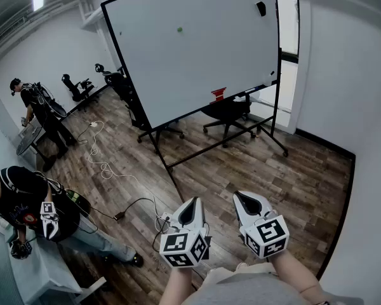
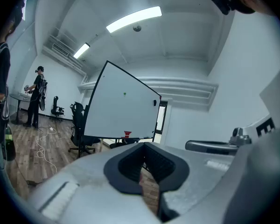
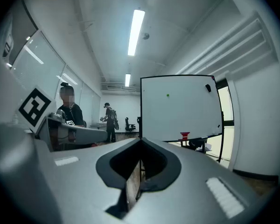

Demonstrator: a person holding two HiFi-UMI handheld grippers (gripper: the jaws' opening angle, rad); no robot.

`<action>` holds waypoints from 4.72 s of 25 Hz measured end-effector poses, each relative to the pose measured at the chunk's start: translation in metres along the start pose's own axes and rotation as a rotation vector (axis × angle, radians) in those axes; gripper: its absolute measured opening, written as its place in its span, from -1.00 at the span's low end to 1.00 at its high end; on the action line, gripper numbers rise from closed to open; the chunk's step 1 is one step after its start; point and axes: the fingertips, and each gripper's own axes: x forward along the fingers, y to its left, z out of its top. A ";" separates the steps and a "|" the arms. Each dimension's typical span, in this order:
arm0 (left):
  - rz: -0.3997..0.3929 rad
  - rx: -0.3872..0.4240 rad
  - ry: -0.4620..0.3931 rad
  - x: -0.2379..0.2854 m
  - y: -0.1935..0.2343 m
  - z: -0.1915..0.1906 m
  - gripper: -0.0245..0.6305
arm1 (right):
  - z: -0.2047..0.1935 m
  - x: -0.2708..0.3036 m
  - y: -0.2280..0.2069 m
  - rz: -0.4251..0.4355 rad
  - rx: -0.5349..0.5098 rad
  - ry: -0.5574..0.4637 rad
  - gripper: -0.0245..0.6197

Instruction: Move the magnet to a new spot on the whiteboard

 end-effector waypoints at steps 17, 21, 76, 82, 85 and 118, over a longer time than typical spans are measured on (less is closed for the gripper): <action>0.020 0.020 -0.009 0.024 -0.014 0.005 -0.91 | 0.009 0.006 -0.012 0.070 -0.011 -0.036 -0.93; 0.031 0.021 -0.013 0.035 -0.019 0.004 -0.91 | 0.014 0.007 -0.021 0.092 -0.013 -0.079 -0.93; 0.056 0.018 -0.008 0.330 0.098 0.066 -0.91 | 0.041 0.287 -0.198 0.119 -0.021 -0.037 -0.93; 0.067 0.032 0.002 0.379 0.134 0.079 -0.92 | 0.050 0.348 -0.217 0.115 -0.015 -0.041 -0.93; 0.064 0.027 0.001 0.401 0.149 0.085 -0.91 | 0.054 0.372 -0.225 0.112 -0.011 -0.043 -0.93; 0.118 0.015 0.014 0.508 0.276 0.113 -0.91 | 0.177 0.591 -0.279 0.134 -0.212 -0.157 -0.93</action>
